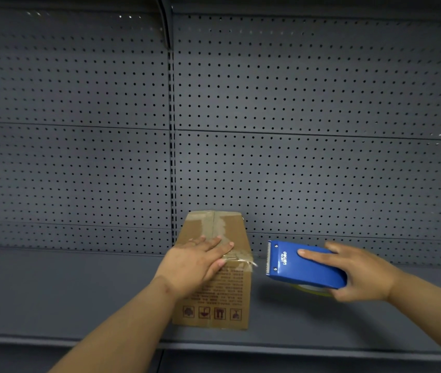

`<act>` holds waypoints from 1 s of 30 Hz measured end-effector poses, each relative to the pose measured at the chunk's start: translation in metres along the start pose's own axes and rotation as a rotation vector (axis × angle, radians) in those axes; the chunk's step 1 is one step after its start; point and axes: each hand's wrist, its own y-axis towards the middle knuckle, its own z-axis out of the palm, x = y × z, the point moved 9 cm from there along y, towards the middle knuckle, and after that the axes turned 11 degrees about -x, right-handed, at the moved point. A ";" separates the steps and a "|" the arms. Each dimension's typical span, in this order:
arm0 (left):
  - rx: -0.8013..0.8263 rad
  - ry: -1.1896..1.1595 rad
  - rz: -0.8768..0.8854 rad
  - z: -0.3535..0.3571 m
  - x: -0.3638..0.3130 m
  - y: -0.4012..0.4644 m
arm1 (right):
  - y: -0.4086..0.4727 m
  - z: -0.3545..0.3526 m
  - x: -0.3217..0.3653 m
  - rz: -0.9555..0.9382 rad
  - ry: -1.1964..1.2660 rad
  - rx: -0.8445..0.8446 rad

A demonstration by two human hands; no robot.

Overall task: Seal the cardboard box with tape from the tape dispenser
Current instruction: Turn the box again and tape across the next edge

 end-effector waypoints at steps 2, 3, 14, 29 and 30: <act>0.007 0.001 0.010 0.002 -0.001 0.000 | -0.003 -0.005 -0.002 0.018 -0.038 0.002; 0.014 -0.001 0.013 0.002 -0.001 0.001 | -0.002 -0.008 -0.003 0.023 -0.062 0.006; 0.001 0.003 0.001 0.002 0.000 0.000 | 0.047 -0.029 0.047 -0.022 -0.229 0.243; 0.085 -0.009 0.010 -0.004 -0.011 0.003 | 0.046 -0.041 0.077 0.082 -0.398 0.261; 0.096 -0.012 0.011 -0.006 -0.011 0.002 | 0.045 -0.040 0.082 0.036 -0.457 0.277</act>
